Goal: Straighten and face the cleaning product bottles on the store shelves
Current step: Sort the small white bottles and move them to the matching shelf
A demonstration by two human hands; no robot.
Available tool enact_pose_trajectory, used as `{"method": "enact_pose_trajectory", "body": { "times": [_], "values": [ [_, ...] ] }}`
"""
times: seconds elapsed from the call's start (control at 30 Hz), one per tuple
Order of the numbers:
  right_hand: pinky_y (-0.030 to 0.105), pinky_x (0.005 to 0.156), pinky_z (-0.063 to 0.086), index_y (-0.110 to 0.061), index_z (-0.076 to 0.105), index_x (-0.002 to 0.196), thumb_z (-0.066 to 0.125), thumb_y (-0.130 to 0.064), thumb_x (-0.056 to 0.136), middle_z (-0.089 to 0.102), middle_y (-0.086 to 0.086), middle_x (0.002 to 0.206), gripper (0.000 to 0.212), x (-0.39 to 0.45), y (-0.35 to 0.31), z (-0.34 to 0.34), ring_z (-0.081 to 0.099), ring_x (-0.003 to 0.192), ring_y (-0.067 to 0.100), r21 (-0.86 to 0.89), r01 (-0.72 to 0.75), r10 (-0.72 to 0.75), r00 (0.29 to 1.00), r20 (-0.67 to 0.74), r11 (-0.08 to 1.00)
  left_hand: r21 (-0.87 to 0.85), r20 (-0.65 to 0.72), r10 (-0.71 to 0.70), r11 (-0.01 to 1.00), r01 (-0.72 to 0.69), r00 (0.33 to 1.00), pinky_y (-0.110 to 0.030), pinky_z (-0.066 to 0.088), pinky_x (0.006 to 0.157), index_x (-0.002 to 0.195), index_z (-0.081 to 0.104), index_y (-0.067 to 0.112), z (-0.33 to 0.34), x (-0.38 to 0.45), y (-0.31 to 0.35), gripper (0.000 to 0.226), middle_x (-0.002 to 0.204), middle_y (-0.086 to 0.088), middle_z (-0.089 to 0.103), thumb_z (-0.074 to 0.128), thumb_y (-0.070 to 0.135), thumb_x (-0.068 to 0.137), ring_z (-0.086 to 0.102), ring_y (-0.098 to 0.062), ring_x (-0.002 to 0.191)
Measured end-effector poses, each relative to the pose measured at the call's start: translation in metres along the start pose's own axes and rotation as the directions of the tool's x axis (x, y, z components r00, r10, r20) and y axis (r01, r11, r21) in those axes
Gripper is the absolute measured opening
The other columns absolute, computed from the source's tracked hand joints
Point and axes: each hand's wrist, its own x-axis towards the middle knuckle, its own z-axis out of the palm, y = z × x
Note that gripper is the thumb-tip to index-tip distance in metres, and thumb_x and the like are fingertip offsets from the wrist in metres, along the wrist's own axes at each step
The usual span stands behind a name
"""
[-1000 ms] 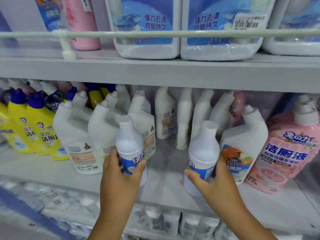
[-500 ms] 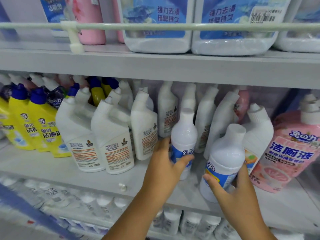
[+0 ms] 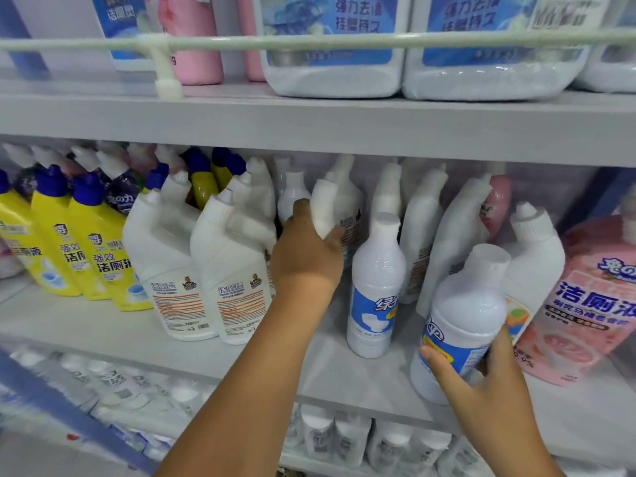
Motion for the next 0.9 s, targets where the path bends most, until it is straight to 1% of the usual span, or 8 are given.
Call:
{"method": "enact_pose_trajectory", "body": {
  "times": [0.13,0.43,0.5,0.57,0.63,0.7,0.77,0.9],
  "values": [
    [0.009,0.087,0.05,-0.051,0.044,0.129,0.08,-0.037,0.065,0.061,-0.039,0.117,0.075,0.0,0.001,0.0,0.061,0.105,-0.014,-0.013,0.011,-0.011,1.0,-0.007,1.0,-0.237,0.102,0.077,0.97,-0.051,0.992,-0.022,0.038,0.066,0.121,0.054,0.029,0.009,-0.004,0.008,0.035,0.097,0.015,0.062,0.071,0.037,0.091,0.058,-0.011,0.086],
    [0.0,0.085,0.045,-0.053,0.045,0.125,0.08,-0.035,0.065,0.061,-0.038,0.119,0.072,0.001,0.002,0.0,0.061,0.106,-0.014,-0.004,0.023,-0.023,1.0,-0.014,1.0,-0.401,0.285,0.27,0.905,-0.141,0.92,-0.011,0.045,0.07,0.118,0.057,0.029,0.029,0.017,0.006,0.029,0.096,0.018,0.065,0.069,0.038,0.093,0.06,0.003,0.083],
    [0.0,0.086,0.044,-0.051,0.046,0.125,0.08,-0.036,0.064,0.062,-0.037,0.119,0.072,0.001,0.003,0.001,0.061,0.106,-0.014,-0.001,0.021,-0.021,1.0,-0.023,1.0,-0.378,0.063,0.278,0.895,-0.235,0.958,-0.009,0.042,0.08,0.118,0.064,0.018,0.024,0.022,0.0,0.025,0.106,0.004,0.068,0.063,0.034,0.099,0.059,-0.006,0.09],
    [-0.001,0.085,0.043,-0.051,0.046,0.124,0.082,-0.034,0.065,0.061,-0.04,0.118,0.071,0.001,0.005,0.001,0.06,0.105,-0.016,-0.023,0.028,-0.029,0.999,-0.03,0.999,-0.264,-0.321,0.276,0.892,-0.366,0.906,-0.007,0.037,0.093,0.119,0.065,0.005,0.017,0.037,-0.005,0.028,0.116,-0.011,0.066,0.062,0.023,0.097,0.058,-0.017,0.106],
    [-0.002,0.083,0.042,-0.052,0.046,0.123,0.085,-0.025,0.07,0.061,-0.041,0.116,0.072,0.001,0.007,0.001,0.06,0.104,-0.017,-0.035,0.024,-0.025,0.999,-0.027,0.999,-0.245,-0.397,0.147,0.934,-0.259,0.906,-0.016,0.039,0.104,0.128,0.059,-0.001,0.013,0.059,-0.007,0.045,0.126,-0.017,0.062,0.062,0.025,0.091,0.057,-0.025,0.118],
    [-0.002,0.081,0.043,-0.051,0.045,0.128,0.086,-0.024,0.071,0.062,-0.038,0.117,0.075,0.001,0.005,0.0,0.062,0.103,-0.014,-0.034,0.015,-0.016,1.0,-0.02,0.999,-0.268,-0.206,-0.016,0.962,-0.041,0.978,-0.03,0.046,0.105,0.143,0.046,0.002,0.011,0.077,-0.001,0.063,0.138,-0.015,0.059,0.06,0.032,0.09,0.056,-0.029,0.127],
    [0.001,0.082,0.045,-0.047,0.045,0.134,0.083,-0.035,0.067,0.063,-0.035,0.118,0.077,0.0,0.004,0.0,0.063,0.104,-0.012,-0.032,0.013,-0.013,1.0,-0.018,0.999,-0.105,-0.024,-0.122,0.987,0.119,0.992,-0.029,0.046,0.087,0.139,0.047,0.003,0.016,0.089,0.0,0.051,0.134,-0.014,0.062,0.059,0.028,0.096,0.06,-0.032,0.123],
    [0.011,0.085,0.05,-0.038,0.047,0.138,0.08,-0.046,0.063,0.063,-0.031,0.123,0.083,0.0,0.002,-0.001,0.062,0.107,-0.01,-0.043,0.011,-0.012,1.0,-0.015,0.999,0.027,0.012,-0.087,0.996,0.087,0.996,-0.027,0.036,0.077,0.111,0.059,0.006,0.017,0.094,0.006,0.028,0.12,-0.015,0.066,0.059,0.03,0.097,0.062,-0.032,0.113]
  ]
}}
